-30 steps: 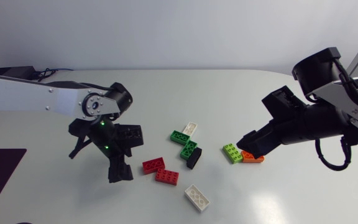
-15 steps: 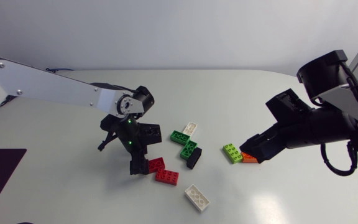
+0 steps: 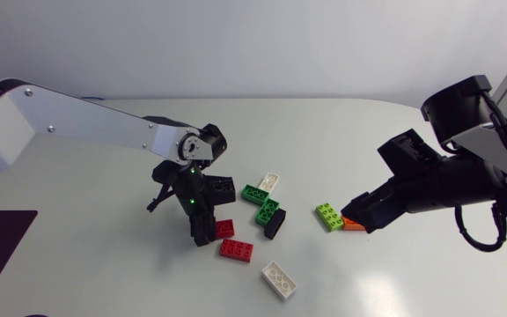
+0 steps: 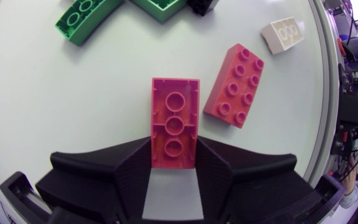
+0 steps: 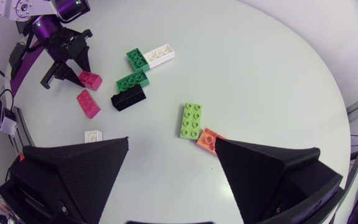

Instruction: Sort duplo bricks by size, large to the right and small to the left

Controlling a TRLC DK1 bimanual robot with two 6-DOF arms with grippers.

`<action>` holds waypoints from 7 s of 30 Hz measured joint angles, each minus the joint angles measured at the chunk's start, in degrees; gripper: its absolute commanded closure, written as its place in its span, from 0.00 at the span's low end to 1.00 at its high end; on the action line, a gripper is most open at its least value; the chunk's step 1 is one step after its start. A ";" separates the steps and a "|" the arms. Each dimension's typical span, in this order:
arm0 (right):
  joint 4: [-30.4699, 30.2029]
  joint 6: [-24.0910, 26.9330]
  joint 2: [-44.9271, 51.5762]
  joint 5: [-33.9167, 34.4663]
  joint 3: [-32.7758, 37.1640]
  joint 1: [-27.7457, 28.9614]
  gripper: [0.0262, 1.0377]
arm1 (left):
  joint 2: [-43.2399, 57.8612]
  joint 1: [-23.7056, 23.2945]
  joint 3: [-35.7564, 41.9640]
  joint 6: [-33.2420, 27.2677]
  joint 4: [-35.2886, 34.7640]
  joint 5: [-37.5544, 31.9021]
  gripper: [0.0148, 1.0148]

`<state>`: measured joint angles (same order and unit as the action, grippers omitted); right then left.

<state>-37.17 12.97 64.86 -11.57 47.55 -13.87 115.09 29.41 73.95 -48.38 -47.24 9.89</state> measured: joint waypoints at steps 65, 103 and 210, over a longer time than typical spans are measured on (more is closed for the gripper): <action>-2.56 3.34 -5.99 -0.46 -2.89 6.75 0.03 | 1.62 -0.20 14.12 -2.67 -12.33 1.05 0.90; 1.55 5.05 -1.97 -1.97 -5.31 10.58 0.03 | 30.32 -6.01 56.15 -1.88 -18.29 1.29 0.91; -9.01 7.28 -20.61 -3.48 -9.86 13.62 0.03 | 41.70 10.10 79.52 7.74 -35.26 -0.52 0.93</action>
<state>-46.17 20.25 44.25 -15.05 37.69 -0.25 156.79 39.51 153.47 -40.64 -82.50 9.37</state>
